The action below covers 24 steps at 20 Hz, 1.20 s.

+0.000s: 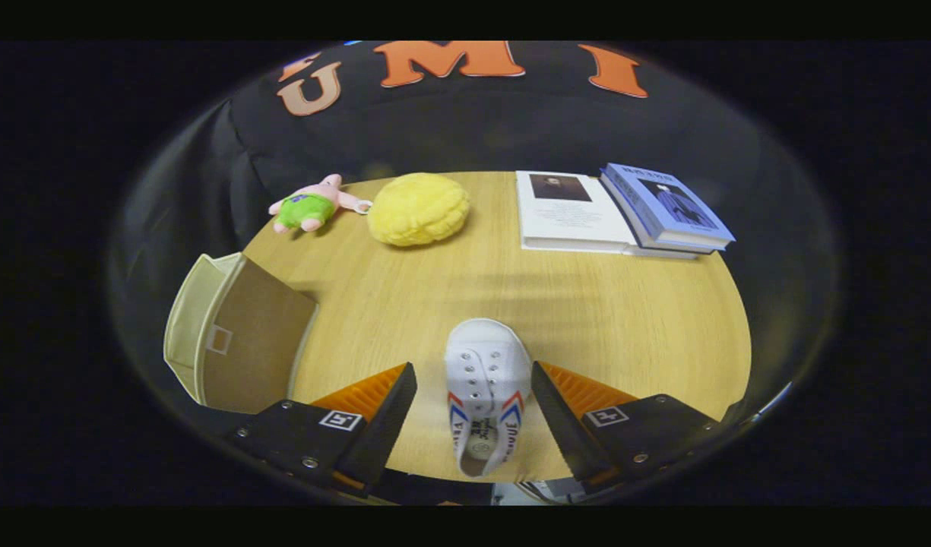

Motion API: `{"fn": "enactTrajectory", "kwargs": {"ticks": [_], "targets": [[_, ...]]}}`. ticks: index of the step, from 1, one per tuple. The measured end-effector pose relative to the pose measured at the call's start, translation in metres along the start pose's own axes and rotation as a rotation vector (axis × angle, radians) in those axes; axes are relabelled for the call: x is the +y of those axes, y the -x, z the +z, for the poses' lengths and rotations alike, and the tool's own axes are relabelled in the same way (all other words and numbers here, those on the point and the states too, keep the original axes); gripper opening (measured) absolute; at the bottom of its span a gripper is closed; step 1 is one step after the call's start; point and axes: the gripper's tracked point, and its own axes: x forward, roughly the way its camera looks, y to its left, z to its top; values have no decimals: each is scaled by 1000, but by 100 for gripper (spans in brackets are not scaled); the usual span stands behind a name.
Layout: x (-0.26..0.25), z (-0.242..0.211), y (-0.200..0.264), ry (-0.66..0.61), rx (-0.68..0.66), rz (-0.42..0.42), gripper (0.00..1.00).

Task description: Open the storage box then place both shoes into the box .Put the left shoe in first, then the right shoe, with the right side of both shoes facing outward in a uniform manner.

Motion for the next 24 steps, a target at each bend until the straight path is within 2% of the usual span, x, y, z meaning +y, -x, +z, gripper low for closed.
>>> {"fn": "enactTrajectory", "kwargs": {"ticks": [3,5,7,13,15,17,18,21,24], "targets": [[-26,-25,-6,-18,55,-19,90],[-32,-42,-10,-26,98,-4,89],[-29,-58,-17,-28,139,24,85],[-24,-82,-39,4,209,35,73],[-20,-85,-44,-7,224,38,66],[-11,-88,-48,-30,240,56,53],[-12,-86,-48,-43,241,49,42],[-13,-86,-47,-57,245,55,35],[-17,-85,-45,-127,231,50,16]]}}
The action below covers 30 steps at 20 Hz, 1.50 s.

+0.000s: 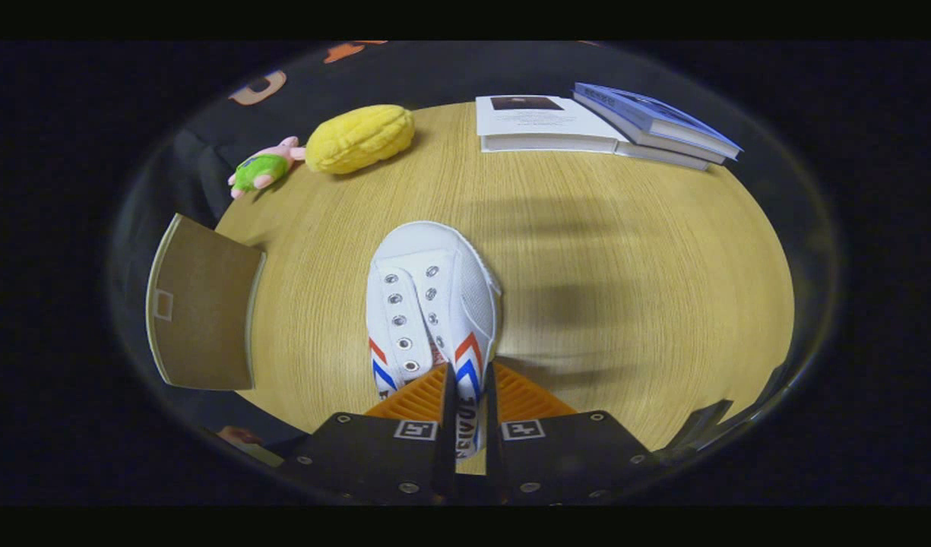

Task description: Open the storage box then place both shoes into the box .Put the left shoe in first, then the right shoe, with the right side of both shoes facing outward in a uniform manner.

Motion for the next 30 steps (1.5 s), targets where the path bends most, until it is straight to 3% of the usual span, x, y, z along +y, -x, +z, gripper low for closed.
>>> {"fn": "enactTrajectory", "kwargs": {"ticks": [2,6,12,22,30], "targets": [[4,-2,2,-29,-6,0,10],[34,1,12,-85,-23,80,8],[88,40,51,-91,-98,175,8],[208,91,125,75,-195,276,8],[301,75,113,201,-133,337,8]]}}
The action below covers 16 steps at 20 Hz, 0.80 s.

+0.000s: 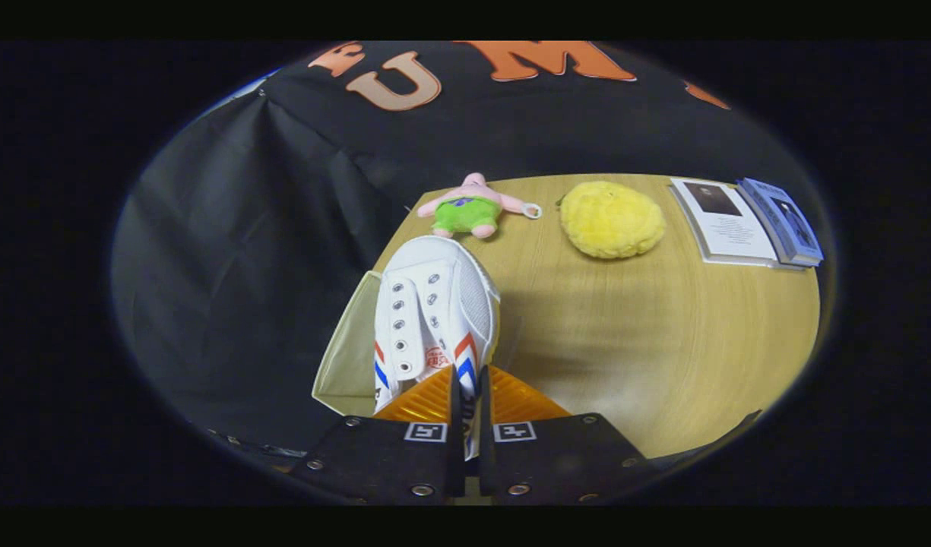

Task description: Open the storage box then place both shoes into the box .Put the left shoe in first, then the right shoe, with the right side of both shoes facing outward in a uniform manner.

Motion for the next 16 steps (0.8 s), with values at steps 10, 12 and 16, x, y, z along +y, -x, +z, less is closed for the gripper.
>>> {"fn": "enactTrajectory", "kwargs": {"ticks": [10,12,16], "targets": [[47,-10,-35,44,22,-26,8],[47,-13,-40,38,26,-23,8],[53,-32,-52,67,49,-39,8]]}}
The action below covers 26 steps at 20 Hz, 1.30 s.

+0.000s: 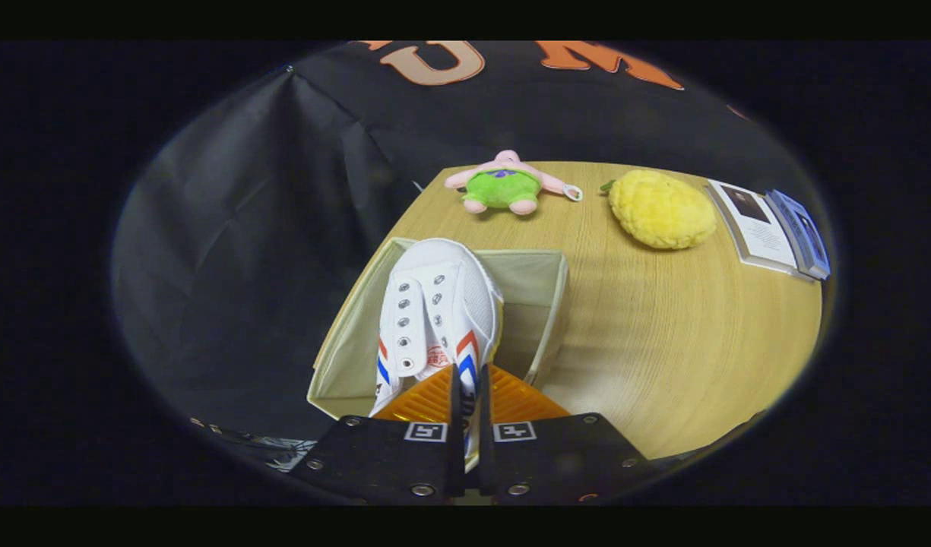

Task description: Open the storage box then place both shoes into the box .Put the left shoe in first, then the right shoe, with the right side of both shoes facing outward in a uniform manner.

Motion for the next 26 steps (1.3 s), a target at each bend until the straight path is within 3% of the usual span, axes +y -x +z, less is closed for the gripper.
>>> {"fn": "enactTrajectory", "kwargs": {"ticks": [3,7,13,22,26], "targets": [[-2,-23,-12,-11,48,-48,8],[0,-23,-2,-60,-6,-86,8],[-14,28,22,-76,-156,-61,8],[-98,77,95,-17,-426,-175,69],[-145,97,140,20,-564,-272,84]]}}
